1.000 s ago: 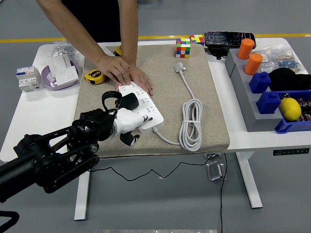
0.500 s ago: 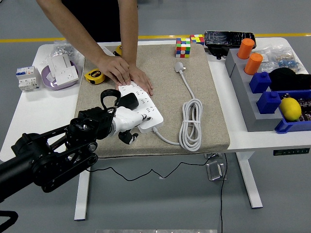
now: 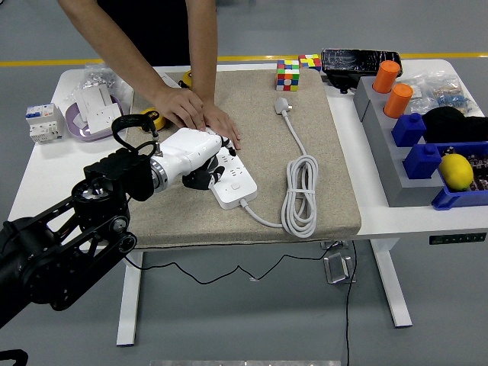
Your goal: Pick up the plug,place it near the board,insert it into the board,press the button
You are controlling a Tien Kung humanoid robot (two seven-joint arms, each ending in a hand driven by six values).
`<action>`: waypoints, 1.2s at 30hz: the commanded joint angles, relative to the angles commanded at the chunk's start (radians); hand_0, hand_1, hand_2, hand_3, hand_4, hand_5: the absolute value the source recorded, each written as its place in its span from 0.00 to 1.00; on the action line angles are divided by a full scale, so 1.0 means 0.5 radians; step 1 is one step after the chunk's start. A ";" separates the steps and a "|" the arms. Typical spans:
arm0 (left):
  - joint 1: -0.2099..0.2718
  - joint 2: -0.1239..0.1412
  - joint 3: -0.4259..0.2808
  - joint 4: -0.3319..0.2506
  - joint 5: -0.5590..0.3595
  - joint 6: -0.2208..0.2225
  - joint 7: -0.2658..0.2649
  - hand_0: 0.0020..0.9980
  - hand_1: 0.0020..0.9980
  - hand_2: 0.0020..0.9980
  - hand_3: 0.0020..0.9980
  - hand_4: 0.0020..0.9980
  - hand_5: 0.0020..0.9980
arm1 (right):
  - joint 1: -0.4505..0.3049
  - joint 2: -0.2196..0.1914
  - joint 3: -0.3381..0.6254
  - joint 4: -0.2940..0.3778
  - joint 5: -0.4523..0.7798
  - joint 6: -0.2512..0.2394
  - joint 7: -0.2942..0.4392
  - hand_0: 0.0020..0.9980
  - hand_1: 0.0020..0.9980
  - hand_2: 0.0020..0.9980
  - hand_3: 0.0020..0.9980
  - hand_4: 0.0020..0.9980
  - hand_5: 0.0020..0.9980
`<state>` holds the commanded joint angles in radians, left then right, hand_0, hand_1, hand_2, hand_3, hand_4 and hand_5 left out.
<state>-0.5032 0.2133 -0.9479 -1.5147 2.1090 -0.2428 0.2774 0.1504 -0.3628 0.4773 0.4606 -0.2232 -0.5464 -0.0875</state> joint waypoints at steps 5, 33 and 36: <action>0.112 -0.032 -0.156 0.006 -0.328 0.274 -0.196 0.61 0.59 0.57 0.53 0.85 0.34 | -0.006 0.003 0.001 -0.001 0.001 0.001 0.000 0.96 0.92 0.84 0.82 1.00 1.00; 0.105 0.054 -0.126 0.012 0.063 0.225 -0.171 0.26 0.18 0.21 0.95 0.56 0.09 | 0.001 0.008 0.021 0.001 -0.001 0.002 0.000 0.95 0.92 0.84 0.82 1.00 1.00; 0.047 0.084 -0.006 0.051 0.095 0.172 -0.153 0.26 0.18 0.21 0.95 0.56 0.09 | 0.003 0.008 0.019 0.001 -0.001 0.002 0.000 0.95 0.92 0.84 0.82 1.00 1.00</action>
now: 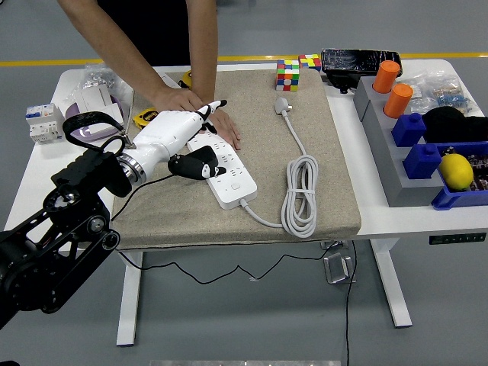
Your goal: Pick up the plug,place it near the board,insert it into the board,press the button
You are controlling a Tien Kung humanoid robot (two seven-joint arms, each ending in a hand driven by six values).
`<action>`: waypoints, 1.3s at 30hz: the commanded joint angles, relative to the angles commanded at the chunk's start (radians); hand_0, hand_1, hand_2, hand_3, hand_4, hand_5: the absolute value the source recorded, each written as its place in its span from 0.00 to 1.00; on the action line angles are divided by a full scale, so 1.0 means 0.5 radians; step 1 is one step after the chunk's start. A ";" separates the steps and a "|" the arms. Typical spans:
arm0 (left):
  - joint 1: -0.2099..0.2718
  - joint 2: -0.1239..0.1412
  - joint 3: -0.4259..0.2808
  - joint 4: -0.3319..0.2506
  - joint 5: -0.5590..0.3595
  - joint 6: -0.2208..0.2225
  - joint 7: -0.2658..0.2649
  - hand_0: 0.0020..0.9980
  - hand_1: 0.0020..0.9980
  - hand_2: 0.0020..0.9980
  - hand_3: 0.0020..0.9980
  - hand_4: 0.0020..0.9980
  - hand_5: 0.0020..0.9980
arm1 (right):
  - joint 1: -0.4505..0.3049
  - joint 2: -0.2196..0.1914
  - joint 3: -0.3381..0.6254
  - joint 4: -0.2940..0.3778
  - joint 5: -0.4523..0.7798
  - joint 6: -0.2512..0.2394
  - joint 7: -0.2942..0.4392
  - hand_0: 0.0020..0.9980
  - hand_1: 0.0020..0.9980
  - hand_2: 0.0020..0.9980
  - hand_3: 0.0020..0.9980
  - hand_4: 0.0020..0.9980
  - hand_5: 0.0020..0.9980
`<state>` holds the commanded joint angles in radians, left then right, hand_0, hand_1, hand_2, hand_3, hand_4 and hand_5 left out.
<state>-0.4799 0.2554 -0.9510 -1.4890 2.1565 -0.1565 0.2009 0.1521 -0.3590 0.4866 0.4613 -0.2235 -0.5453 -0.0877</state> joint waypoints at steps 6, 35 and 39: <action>-0.078 0.012 0.212 0.100 0.058 -0.097 0.050 0.17 0.05 0.15 0.91 0.59 0.00 | 0.005 -0.003 -0.001 0.000 0.000 0.000 0.000 0.95 0.92 0.84 0.82 1.00 1.00; -0.092 -0.043 0.417 0.321 0.056 -0.133 0.052 0.15 0.02 0.15 0.85 0.64 0.00 | 0.002 -0.011 -0.028 -0.001 0.004 0.001 0.000 0.95 0.92 0.84 0.81 1.00 1.00; -0.114 -0.079 0.416 0.383 0.058 -0.107 0.044 0.15 0.03 0.15 0.89 0.63 0.00 | 0.007 -0.011 -0.026 0.001 0.001 0.000 0.001 0.95 0.92 0.84 0.81 1.00 1.00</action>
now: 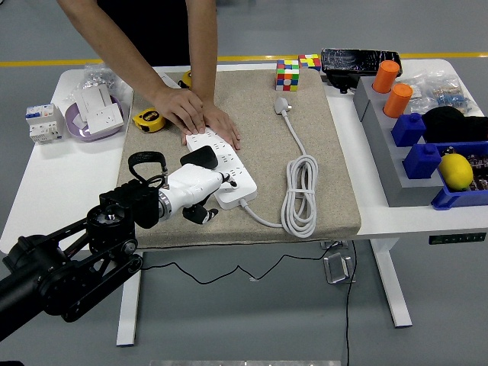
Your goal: Pick up the plug,place it near the board,insert it into the board,press the button
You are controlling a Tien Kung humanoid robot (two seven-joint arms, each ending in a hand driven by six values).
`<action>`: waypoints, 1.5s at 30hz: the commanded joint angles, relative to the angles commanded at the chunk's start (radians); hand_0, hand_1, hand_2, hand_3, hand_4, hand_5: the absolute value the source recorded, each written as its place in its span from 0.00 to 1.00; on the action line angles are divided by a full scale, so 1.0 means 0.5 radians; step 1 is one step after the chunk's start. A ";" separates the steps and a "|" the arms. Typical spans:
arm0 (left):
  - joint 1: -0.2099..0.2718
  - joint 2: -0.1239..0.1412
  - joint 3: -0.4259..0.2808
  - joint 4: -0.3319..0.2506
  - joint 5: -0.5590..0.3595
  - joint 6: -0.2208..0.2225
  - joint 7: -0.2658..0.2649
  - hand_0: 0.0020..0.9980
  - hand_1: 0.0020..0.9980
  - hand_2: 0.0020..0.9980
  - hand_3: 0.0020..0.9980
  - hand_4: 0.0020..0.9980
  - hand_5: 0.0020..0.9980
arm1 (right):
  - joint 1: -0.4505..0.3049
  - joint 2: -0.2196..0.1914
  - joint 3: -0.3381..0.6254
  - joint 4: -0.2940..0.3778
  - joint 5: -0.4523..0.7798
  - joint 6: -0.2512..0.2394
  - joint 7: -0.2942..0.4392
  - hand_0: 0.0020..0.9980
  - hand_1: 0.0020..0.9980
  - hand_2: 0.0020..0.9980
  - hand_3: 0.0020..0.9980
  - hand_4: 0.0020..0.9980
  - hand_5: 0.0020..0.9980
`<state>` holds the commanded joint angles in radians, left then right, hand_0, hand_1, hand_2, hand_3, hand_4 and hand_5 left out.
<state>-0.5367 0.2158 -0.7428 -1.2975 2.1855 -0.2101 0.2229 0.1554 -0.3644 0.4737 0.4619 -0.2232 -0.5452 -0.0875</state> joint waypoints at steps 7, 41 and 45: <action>-0.028 -0.043 -0.005 0.063 0.004 0.014 -0.005 0.15 0.03 0.15 0.89 0.61 0.00 | 0.005 0.002 0.000 0.000 0.000 0.000 0.000 0.95 0.92 0.84 0.81 1.00 1.00; -0.030 -0.052 0.035 0.144 0.010 0.035 -0.021 0.15 0.03 0.15 0.87 0.62 0.00 | 0.003 -0.003 0.001 -0.002 -0.003 0.000 0.000 0.95 0.92 0.84 0.81 1.00 1.00; -0.021 -0.053 0.046 0.150 0.014 0.036 -0.024 0.15 0.03 0.15 0.87 0.62 0.00 | 0.000 -0.002 0.001 -0.002 -0.003 0.001 0.000 0.95 0.92 0.84 0.81 1.00 1.00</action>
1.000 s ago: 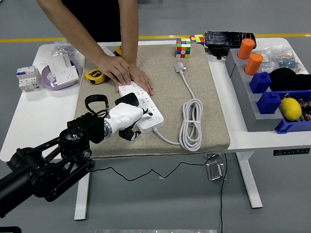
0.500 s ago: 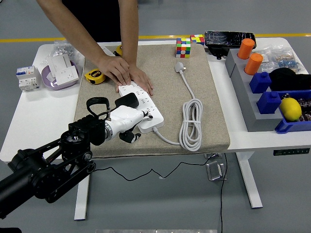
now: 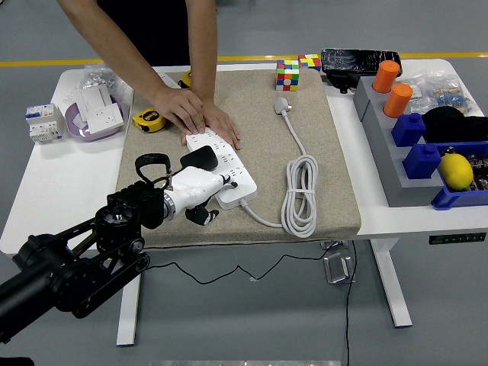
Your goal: Pick up the plug,place it near the board,insert it into the board,press the button
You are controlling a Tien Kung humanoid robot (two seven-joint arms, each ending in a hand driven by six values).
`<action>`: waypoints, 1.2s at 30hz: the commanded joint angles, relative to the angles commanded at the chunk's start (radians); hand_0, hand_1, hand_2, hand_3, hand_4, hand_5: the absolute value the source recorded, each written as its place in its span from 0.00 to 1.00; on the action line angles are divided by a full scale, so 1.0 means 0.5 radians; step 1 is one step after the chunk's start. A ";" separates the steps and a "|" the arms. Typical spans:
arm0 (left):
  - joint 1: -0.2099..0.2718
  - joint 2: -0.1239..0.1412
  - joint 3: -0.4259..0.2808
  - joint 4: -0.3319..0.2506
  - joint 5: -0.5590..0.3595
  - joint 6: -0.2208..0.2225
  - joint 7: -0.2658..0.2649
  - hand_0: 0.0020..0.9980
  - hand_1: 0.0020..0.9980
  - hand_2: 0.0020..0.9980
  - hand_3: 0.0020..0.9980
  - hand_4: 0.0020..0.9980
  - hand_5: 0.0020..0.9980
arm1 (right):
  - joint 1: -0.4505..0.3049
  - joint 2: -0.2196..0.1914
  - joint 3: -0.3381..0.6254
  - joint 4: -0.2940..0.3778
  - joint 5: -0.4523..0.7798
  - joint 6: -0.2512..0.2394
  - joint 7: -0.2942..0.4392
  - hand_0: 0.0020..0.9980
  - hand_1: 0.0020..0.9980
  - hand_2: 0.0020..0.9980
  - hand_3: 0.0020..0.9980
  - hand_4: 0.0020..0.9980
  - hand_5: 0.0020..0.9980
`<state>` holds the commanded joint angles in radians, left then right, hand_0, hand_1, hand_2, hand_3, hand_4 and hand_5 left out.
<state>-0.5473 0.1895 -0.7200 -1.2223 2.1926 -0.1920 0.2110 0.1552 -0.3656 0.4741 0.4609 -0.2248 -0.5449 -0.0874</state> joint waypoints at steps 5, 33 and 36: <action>0.002 0.002 0.011 0.001 0.000 0.004 -0.003 0.15 0.03 0.15 0.86 0.63 0.00 | -0.003 -0.002 -0.002 0.000 0.002 -0.001 0.000 0.95 0.92 0.84 0.81 1.00 1.00; -0.039 0.028 0.055 0.018 0.035 -0.029 -0.007 0.15 0.03 0.15 0.84 0.63 0.00 | 0.005 0.003 0.006 -0.001 0.004 0.000 -0.001 0.95 0.92 0.84 0.81 1.00 1.00; -0.035 0.041 0.038 -0.012 0.034 -0.031 -0.005 0.15 0.03 0.15 0.84 0.63 0.00 | 0.007 0.006 0.015 0.001 -0.002 0.000 0.000 0.95 0.92 0.84 0.81 1.00 1.00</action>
<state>-0.5650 0.2101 -0.7011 -1.2286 2.2098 -0.2076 0.2083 0.1587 -0.3628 0.4817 0.4612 -0.2256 -0.5448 -0.0876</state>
